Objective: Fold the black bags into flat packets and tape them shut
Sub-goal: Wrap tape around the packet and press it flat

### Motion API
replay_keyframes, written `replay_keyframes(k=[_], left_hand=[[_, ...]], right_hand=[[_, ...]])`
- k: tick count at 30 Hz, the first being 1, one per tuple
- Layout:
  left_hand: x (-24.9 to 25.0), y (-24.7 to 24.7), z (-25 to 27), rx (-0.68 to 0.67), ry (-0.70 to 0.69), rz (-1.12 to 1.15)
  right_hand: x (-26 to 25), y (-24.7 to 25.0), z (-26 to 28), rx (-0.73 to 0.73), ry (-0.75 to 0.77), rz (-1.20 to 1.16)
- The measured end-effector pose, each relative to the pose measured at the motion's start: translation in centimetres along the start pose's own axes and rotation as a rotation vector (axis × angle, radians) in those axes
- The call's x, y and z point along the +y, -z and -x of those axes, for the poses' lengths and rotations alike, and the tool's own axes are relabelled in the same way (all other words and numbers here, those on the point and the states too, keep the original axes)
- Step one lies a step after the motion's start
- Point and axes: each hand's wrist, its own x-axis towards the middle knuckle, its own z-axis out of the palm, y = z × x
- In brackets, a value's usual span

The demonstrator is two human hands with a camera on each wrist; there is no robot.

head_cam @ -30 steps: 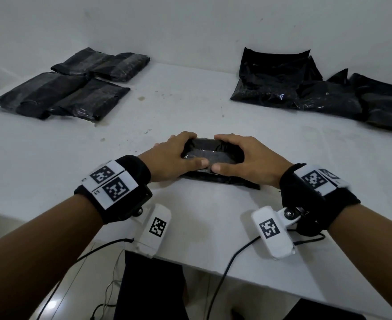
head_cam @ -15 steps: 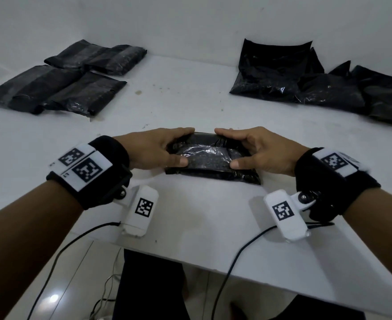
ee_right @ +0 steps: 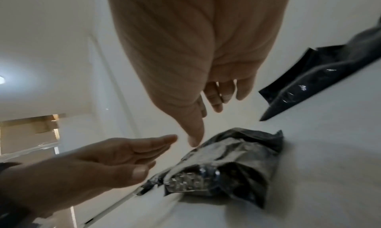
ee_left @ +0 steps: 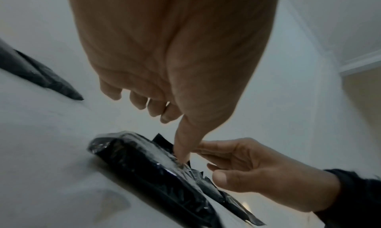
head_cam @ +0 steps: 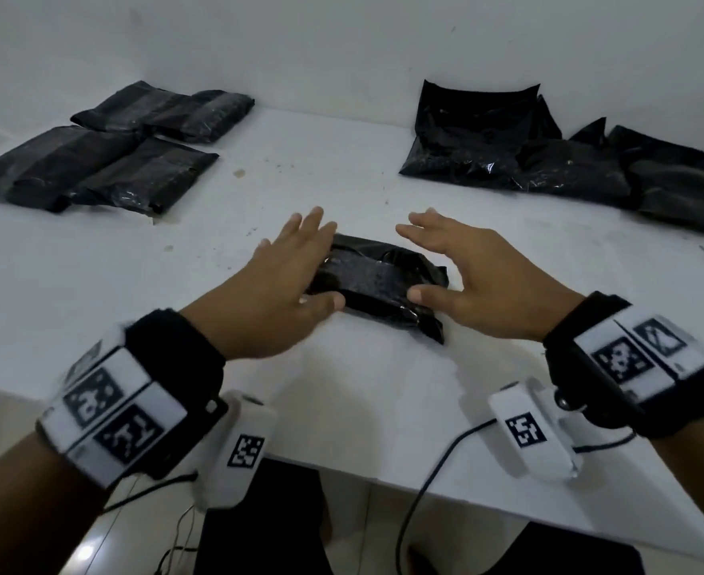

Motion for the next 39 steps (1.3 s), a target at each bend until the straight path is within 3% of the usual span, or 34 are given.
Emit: replay_keyframes(k=[2,7,17,24,32,39], left_hand=[[0.8,-0.4,0.7,-0.049,-0.03,-0.049],[2.0,-1.9,-0.2,-0.124,-0.026,-0.256],[1.7,-2.1,-0.8,-0.269,0.058,-0.285],[0.6,-2.3,-0.9,-0.237,0.06,-0.189],[-1.3,-0.8,-1.3,-0.268,0.091,0.04],[-2.6,-0.6,-1.6,-0.226,0.124,0.378]], right_hand=[[-2.0,0.1,1.4,-0.038,-0.043,0.096],[-5.8,-2.9,3.2,-0.292,-0.186,0.26],[-5.1,-5.9,3.1,-0.212,-0.293,0.066],[-4.2,-5.5,2.8,-0.154,-0.322,-0.036],[-3.7,-4.0,2.3,-0.205,-0.343,-0.013],[-2.6,-3.1,2.4,-0.222,-0.375,-0.148]])
